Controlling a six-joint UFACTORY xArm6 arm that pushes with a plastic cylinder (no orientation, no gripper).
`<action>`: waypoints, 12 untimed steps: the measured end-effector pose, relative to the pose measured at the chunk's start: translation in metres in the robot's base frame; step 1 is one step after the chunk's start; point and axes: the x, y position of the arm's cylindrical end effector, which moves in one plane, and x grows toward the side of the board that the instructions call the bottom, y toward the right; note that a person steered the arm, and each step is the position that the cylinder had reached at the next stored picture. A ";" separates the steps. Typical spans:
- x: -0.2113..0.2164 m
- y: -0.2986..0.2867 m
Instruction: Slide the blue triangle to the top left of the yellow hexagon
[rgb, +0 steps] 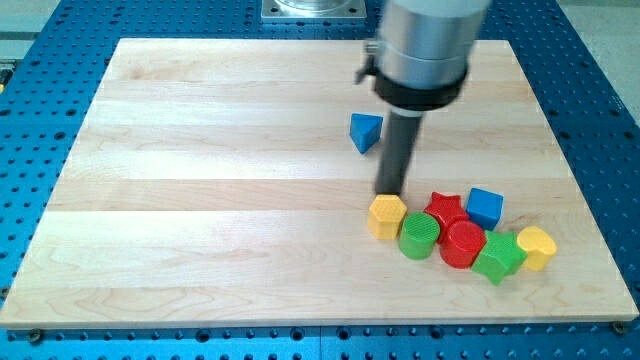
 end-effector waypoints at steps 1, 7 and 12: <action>0.006 -0.082; -0.008 -0.015; -0.011 0.024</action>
